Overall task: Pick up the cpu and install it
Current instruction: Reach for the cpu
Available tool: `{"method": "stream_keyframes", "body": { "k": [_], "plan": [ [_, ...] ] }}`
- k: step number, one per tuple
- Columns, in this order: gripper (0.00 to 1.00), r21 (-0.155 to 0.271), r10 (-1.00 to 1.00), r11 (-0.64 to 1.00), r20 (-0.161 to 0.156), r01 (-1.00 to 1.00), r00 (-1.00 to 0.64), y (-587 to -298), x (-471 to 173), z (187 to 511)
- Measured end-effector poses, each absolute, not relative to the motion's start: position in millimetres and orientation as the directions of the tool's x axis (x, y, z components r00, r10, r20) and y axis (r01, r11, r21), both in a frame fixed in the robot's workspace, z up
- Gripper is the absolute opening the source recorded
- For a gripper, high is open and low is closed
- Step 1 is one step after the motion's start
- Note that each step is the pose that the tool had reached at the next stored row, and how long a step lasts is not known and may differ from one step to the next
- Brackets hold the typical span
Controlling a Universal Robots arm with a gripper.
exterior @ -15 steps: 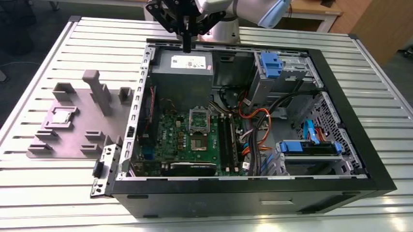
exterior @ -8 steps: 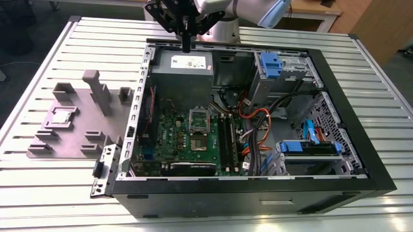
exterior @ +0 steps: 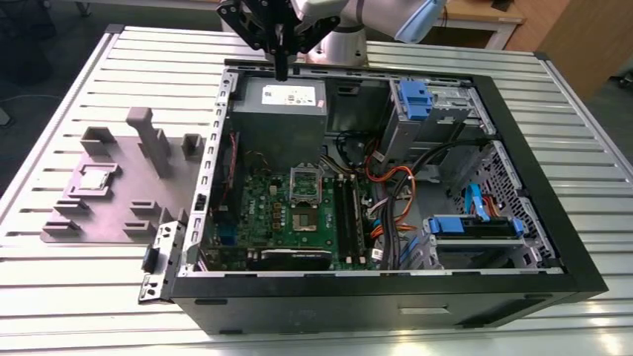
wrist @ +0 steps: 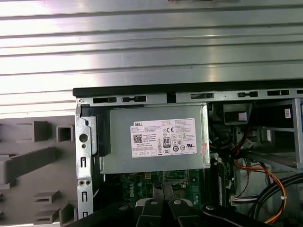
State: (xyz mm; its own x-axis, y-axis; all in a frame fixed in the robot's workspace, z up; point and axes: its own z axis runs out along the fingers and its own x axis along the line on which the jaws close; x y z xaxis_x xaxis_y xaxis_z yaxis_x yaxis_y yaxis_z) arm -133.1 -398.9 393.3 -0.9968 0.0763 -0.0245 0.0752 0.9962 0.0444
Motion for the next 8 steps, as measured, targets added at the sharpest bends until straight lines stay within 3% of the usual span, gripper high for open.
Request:
{"method": "stream_keyframes", "body": {
  "k": [8],
  "plan": [
    [0.11, 0.044, 0.076, 0.996, -0.024, 0.075, -0.997, -398.9, -134.9, 393.3]
  ]
}}
